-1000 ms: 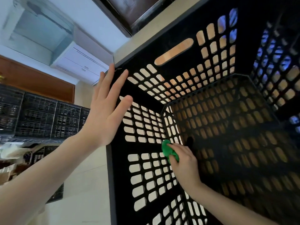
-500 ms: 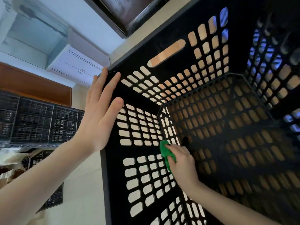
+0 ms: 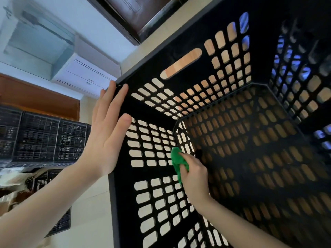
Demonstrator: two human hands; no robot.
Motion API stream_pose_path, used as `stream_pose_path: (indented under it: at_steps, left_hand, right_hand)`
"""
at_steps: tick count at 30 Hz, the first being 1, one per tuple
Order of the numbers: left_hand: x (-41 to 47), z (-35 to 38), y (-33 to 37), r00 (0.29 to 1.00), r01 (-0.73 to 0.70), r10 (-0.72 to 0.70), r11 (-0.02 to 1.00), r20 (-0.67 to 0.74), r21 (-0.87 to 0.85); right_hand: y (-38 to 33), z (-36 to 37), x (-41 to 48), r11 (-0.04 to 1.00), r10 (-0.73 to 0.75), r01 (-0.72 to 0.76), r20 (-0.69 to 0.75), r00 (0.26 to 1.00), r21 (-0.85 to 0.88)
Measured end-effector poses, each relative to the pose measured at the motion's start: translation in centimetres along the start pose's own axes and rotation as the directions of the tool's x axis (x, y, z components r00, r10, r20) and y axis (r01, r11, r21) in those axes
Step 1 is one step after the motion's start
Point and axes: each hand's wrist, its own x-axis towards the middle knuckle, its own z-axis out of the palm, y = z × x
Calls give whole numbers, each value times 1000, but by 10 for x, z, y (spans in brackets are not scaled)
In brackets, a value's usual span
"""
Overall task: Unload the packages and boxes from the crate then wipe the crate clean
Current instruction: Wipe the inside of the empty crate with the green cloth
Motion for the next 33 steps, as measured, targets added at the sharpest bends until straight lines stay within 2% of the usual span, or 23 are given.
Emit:
stream_pose_path:
  at_steps: [2,4,5,7,9,10,11,13,15,16,18,20,23,25,26,27,30,32,33]
  left_hand:
    - [1,-1,0,1000,0,0,1000,-5,2]
    - [0,0,0,1000,-4,4,1000,0,3]
    - [0,0,-1,1000,-13,13,1000,-3,3]
    - [1,-1,-2,1000,-31,31,999,-1,11]
    - [0,-1,-2,1000,-31,31,999,7,21]
    - [0,-1,-2,1000,-25,25,1000,5,19]
    - [-1,-1,-1,1000,-17,17,1000,2,14]
    - [0,0,1,1000,-6,6,1000,1,6]
    - [1,0,1,1000,-5,5,1000,3,9]
    - [1,0,1,1000,-5,5,1000,-1,9]
    - [1,0,2,1000,0,1,1000,-3,10]
    - [0,-1,2,1000,-3,3,1000,-2,7]
    - [1,-2,0,1000,-22,22,1000,1,9]
    - [0,-1,0,999,-32,32,999,4,20]
    - [0,-2,0,1000,-28,28,999,1,21]
    - [0,-1,1,1000,-20,20,1000,-1,18]
    - [0,-1,3,1000,2,-2,1000,-4,3]
    - [-1,-1,4,1000,0,0,1000,0,7]
    - [0,-1,3,1000,0,0,1000,-3,8]
  right_hand:
    - [-17,4,0,998,25,-23,-48,999,54]
    - [-53,5,-11,987,-52,58,-45,998,149]
    - [-77,3,-19,965,-161,170,-63,985,198]
    - [-105,4,-30,868,-419,433,-111,901,242]
    - [-96,6,-21,789,-567,575,-102,817,219]
    - [-78,7,-14,802,-565,571,-89,820,176]
    - [-54,6,-7,855,-500,504,-62,864,124]
    - [-8,2,6,957,-291,291,1,957,-4]
    - [13,3,14,978,-160,163,31,987,-129]
    - [14,6,16,981,-130,130,10,991,-141]
    - [-5,10,18,998,-50,48,-46,998,-49]
    - [-44,12,10,991,-96,103,-81,992,85]
    - [-105,10,-10,883,-370,398,-153,916,249]
    - [-106,12,-6,805,-532,552,-150,834,217]
    - [-92,14,-1,806,-552,565,-123,825,174]
    - [-70,15,6,846,-513,521,-93,853,111]
    - [-5,10,24,972,-222,219,-31,975,-84]
    - [7,10,29,980,-139,133,-30,990,-148]
    - [2,11,31,986,-115,108,-53,992,-124]
